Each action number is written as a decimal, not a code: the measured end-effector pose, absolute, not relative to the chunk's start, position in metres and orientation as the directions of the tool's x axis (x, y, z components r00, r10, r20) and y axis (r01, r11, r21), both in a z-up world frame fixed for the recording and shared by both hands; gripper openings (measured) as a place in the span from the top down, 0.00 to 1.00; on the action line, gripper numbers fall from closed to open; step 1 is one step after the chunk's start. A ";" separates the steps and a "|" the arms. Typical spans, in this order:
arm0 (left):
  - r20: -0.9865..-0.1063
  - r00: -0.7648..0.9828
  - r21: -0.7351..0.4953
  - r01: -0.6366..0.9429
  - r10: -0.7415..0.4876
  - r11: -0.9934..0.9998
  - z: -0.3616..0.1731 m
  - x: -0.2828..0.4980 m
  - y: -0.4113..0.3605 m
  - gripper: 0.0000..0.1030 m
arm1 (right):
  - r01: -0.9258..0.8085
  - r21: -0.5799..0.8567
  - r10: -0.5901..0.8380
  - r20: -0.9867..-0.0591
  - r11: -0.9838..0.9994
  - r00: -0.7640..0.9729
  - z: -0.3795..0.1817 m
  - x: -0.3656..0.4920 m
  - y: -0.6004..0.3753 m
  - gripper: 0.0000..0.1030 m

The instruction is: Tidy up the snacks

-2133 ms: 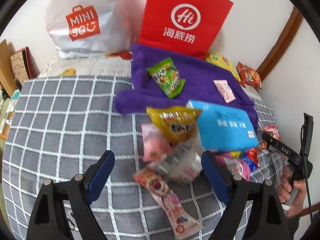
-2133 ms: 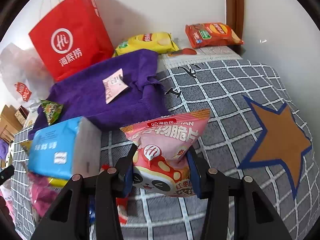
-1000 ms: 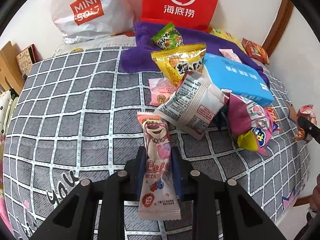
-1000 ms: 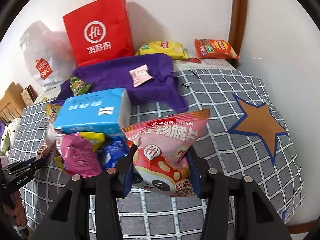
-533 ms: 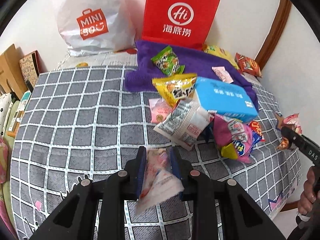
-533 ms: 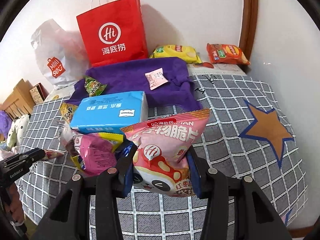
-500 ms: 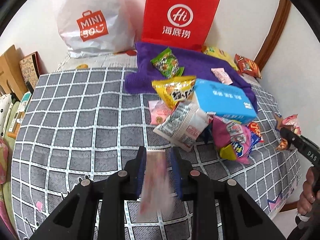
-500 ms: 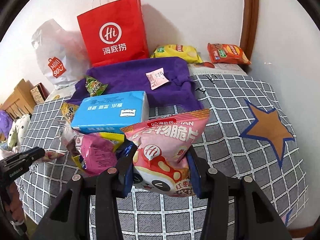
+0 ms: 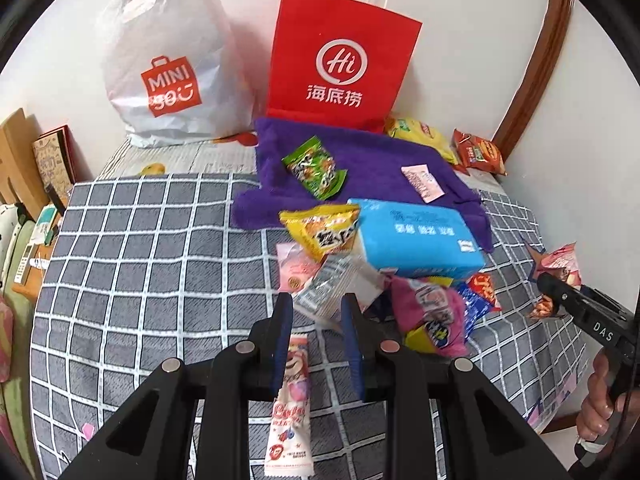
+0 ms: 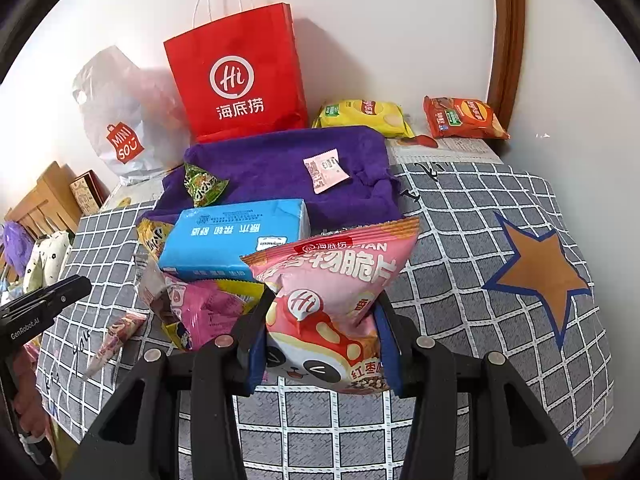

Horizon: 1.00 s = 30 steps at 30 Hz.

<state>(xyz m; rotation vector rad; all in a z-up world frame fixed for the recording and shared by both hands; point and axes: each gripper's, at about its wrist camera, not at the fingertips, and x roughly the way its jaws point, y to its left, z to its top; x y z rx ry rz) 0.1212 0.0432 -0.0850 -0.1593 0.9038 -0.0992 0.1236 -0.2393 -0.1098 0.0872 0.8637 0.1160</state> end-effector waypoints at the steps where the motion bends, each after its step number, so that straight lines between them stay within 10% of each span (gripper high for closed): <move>1: -0.773 0.613 -0.190 0.026 -0.165 0.982 -0.084 0.123 0.043 0.77 | -0.069 0.123 0.138 -0.752 0.990 0.644 -0.109 0.125 -0.239 0.55; 30: -0.742 0.635 -0.181 0.115 -0.212 0.977 -0.054 0.196 0.010 0.77 | -0.113 0.108 0.156 -0.705 0.988 0.692 -0.073 0.185 -0.220 0.55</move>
